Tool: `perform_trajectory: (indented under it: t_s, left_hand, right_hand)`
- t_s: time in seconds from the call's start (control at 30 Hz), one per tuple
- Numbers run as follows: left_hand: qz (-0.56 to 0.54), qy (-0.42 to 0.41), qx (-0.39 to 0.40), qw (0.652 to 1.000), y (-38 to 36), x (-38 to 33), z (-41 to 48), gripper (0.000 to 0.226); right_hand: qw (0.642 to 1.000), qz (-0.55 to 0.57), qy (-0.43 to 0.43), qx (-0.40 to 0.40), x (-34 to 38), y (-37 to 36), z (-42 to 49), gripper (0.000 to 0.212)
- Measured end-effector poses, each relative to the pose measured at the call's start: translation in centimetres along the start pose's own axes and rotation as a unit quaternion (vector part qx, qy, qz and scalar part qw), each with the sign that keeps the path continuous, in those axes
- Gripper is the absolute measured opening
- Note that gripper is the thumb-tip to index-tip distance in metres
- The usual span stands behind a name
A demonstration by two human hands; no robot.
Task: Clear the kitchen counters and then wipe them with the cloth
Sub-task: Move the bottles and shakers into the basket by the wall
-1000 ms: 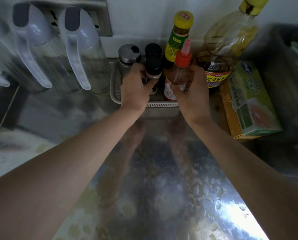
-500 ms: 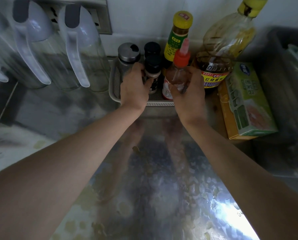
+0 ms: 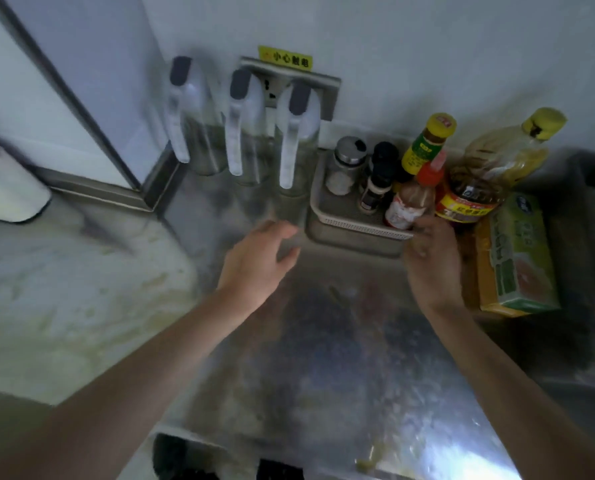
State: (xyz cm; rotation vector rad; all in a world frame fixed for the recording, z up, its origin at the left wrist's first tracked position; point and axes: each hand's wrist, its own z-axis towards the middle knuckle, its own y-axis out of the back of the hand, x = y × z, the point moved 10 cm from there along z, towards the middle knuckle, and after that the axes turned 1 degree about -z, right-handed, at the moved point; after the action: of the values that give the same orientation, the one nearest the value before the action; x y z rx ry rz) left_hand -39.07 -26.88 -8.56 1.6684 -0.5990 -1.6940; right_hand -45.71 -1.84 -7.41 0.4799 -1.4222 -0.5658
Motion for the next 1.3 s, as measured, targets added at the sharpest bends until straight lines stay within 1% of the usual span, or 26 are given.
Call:
perform_trajectory:
  t_s: [0.07, 0.17, 0.23, 0.27, 0.37, 0.4, 0.47, 0.57, 0.67, 0.77, 0.83, 0.9, 0.93, 0.97, 1.03, 1.1, 1.17, 1.2, 1.23, 1.27, 1.3]
  left_hand:
    - [0.048, 0.037, 0.014, 0.998, 2.5, 2.5, -3.5, 0.029]
    - [0.068, 0.097, 0.008, 0.993, 6.9, 6.7, -8.4, 0.029]
    - [0.069, 0.147, 0.001, 0.987, 10.0, 9.7, -11.8, 0.030]
    - [0.065, 0.177, -0.004, 0.982, 11.6, 11.3, -13.7, 0.033]
    - [0.034, 0.250, -0.038, 0.967, 16.6, 16.0, -19.9, 0.052]
    - [0.027, 0.267, -0.060, 0.961, 18.5, 17.4, -21.8, 0.049]
    - [0.028, 0.301, -0.104, 0.948, 22.6, 19.9, -25.6, 0.031]
    - [0.036, 0.334, -0.159, 0.928, 28.0, 23.4, -31.8, 0.026]
    - [0.044, 0.386, -0.205, 0.898, 31.4, 27.2, -39.9, 0.023]
    - [0.032, 0.464, -0.247, 0.850, 33.2, 31.0, -48.9, 0.022]
    - [0.033, 0.518, -0.278, 0.808, 34.4, 32.9, -54.9, 0.020]
    - [0.047, 0.567, -0.308, 0.762, 35.2, 34.5, -60.2, 0.020]
    - [0.041, 0.597, -0.315, 0.737, 35.0, 35.4, -62.7, 0.019]
    - [0.036, 0.621, -0.304, 0.722, 34.6, 36.2, -64.6, 0.016]
    - [0.043, 0.645, -0.289, 0.706, 33.6, 36.9, -66.9, 0.003]
    - [0.010, 0.664, -0.286, 0.691, 32.7, 37.1, -68.0, 0.002]
    - [-0.016, 0.675, -0.308, 0.671, 31.9, 37.4, -69.1, 0.015]
    - [-0.029, 0.678, -0.336, 0.653, 31.7, 37.3, -69.8, 0.020]
    - [-0.051, 0.693, -0.370, 0.617, 31.8, 37.0, -70.8, 0.021]
    - [-0.065, 0.708, -0.416, 0.568, 31.9, 36.6, -72.0, 0.019]
    - [-0.083, 0.733, -0.456, 0.498, 32.2, 35.8, -73.6, 0.019]
  right_hand:
    - [0.998, -0.016, 0.014, 0.056, 2.6, -3.1, -2.7, 0.034]
    - [0.986, -0.028, 0.026, 0.164, 7.0, -9.8, -7.4, 0.030]
    - [0.973, -0.033, 0.070, 0.216, 10.8, -14.3, -10.7, 0.030]
    - [0.967, -0.029, 0.091, 0.237, 12.5, -16.5, -12.3, 0.030]
    - [0.947, -0.014, 0.119, 0.297, 17.9, -22.2, -16.9, 0.029]
    - [0.942, -0.012, 0.125, 0.310, 19.6, -23.9, -18.3, 0.029]
    - [0.930, -0.021, 0.138, 0.340, 23.2, -27.2, -21.2, 0.026]
    - [0.895, -0.052, 0.199, 0.395, 28.8, -32.5, -27.4, 0.022]
    - [0.831, -0.084, 0.298, 0.461, 34.0, -38.2, -35.2, 0.024]
    - [0.766, -0.091, 0.372, 0.517, 37.9, -43.1, -43.2, 0.023]
    - [0.728, -0.094, 0.399, 0.550, 39.7, -45.6, -48.4, 0.023]
    - [0.682, -0.104, 0.434, 0.579, 41.2, -47.8, -53.2, 0.022]
    - [0.659, -0.108, 0.453, 0.591, 41.9, -48.8, -55.5, 0.021]
    - [0.638, -0.111, 0.468, 0.601, 42.5, -49.6, -57.6, 0.020]
    - [0.598, -0.114, 0.491, 0.623, 43.6, -51.4, -61.3, 0.019]
    - [0.560, -0.109, 0.502, 0.650, 44.6, -53.0, -64.5, 0.019]
    - [0.533, -0.102, 0.498, 0.677, 45.8, -55.0, -67.1, 0.022]
    - [0.527, -0.097, 0.491, 0.687, 46.6, -56.0, -68.2, 0.024]
    - [0.526, -0.089, 0.485, 0.693, 47.6, -57.1, -69.1, 0.025]
    - [0.533, -0.078, 0.476, 0.695, 48.6, -58.2, -69.9, 0.027]
    - [0.540, -0.069, 0.466, 0.697, 49.8, -59.3, -70.7, 0.031]
